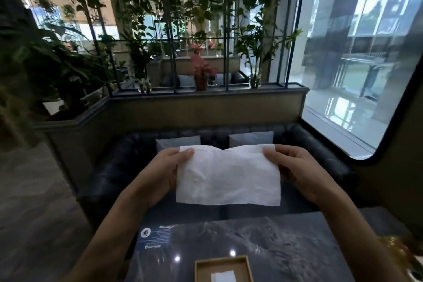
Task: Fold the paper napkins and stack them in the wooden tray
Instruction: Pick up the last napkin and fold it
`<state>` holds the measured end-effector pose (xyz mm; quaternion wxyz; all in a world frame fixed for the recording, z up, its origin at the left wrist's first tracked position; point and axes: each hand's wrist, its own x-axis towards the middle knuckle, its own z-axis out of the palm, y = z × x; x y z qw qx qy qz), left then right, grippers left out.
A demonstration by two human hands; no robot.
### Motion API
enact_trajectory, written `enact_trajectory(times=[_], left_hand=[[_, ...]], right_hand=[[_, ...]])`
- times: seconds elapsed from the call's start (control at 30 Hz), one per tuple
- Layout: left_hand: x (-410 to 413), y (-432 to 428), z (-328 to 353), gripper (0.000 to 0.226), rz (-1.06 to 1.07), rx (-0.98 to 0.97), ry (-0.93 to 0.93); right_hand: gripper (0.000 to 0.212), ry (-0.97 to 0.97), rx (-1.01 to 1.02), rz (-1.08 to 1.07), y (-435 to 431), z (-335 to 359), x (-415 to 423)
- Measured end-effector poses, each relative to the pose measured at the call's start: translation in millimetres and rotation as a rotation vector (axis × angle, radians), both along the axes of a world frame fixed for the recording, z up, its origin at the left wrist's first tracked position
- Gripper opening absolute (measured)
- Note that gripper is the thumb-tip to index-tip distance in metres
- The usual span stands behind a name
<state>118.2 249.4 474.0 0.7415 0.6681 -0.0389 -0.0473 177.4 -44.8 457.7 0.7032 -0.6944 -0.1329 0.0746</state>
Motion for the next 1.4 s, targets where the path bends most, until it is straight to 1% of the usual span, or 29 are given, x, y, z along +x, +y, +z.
enact_trajectory(times=[0.1, 0.2, 0.37, 0.47, 0.6, 0.73, 0.83, 0.9, 0.97, 1.03, 1.07, 1.1, 1.17, 1.2, 1.3, 1.4], left_hand=[[5.7, -4.8, 0.0, 0.032, -0.007, 0.01, -0.02], [8.8, -8.3, 1.7, 0.03, -0.007, 0.027, -0.074], [9.5, -3.4, 7.8, 0.029, -0.046, -0.039, -0.186], [8.5, -2.6, 14.3, 0.031, -0.032, -0.076, -0.192], [5.0, -2.6, 20.8, 0.032, 0.003, -0.072, -0.222], [-3.7, -2.7, 27.8, 0.032, -0.003, -0.109, -0.344], [-10.2, -4.4, 30.5, 0.028, 0.021, -0.073, -0.498], [-15.2, -5.1, 33.2, 0.024, 0.052, -0.038, -0.592], [-18.9, -5.4, 35.9, 0.018, 0.097, 0.018, -0.658], [-20.3, -3.6, 36.7, 0.017, 0.159, 0.09, -0.706], [-20.7, -2.7, 36.9, 0.019, 0.178, 0.12, -0.738], [-21.1, -2.1, 37.0, 0.027, 0.196, 0.153, -0.784], [-23.5, -3.1, 38.7, 0.042, 0.194, 0.194, -0.859], [-24.8, -4.2, 39.7, 0.043, 0.187, 0.205, -0.872], [-25.0, -6.1, 40.9, 0.031, 0.2, 0.197, -0.844], [-24.3, -5.8, 42.4, 0.025, 0.232, 0.17, -0.801]], right_hand=[[0.033, 0.02, 0.038, 0.07, -12.6, 10.5, 2.1], [0.033, 0.031, 0.098, 0.118, -19.3, 20.6, 5.1], [0.04, -0.007, 0.118, 0.158, -25.7, 33.5, 4.8], [0.036, -0.022, 0.119, 0.184, -26.3, 40.0, 5.1], [0.033, -0.057, 0.099, 0.234, -25.9, 47.8, 4.2], [0.032, -0.197, 0.169, 0.195, -23.4, 54.0, 0.9], [0.022, -0.376, 0.211, 0.081, -20.0, 59.3, -5.6], [0.021, -0.5, 0.193, 0.012, -17.5, 62.1, -10.0], [0.032, -0.578, 0.179, -0.021, -14.7, 63.1, -12.2], [0.054, -0.641, 0.164, -0.054, -12.9, 63.3, -13.8], [0.063, -0.679, 0.155, -0.053, -12.0, 63.4, -14.6], [0.067, -0.718, 0.15, -0.027, -11.0, 63.5, -15.4], [0.063, -0.748, 0.175, 0.024, -8.9, 63.3, -16.1], [0.059, -0.737, 0.195, 0.018, -8.3, 62.6, -15.0], [0.063, -0.716, 0.21, -0.053, -6.9, 58.9, -8.4], [0.056, -0.733, 0.189, -0.049, -9.1, 55.8, -4.5]])
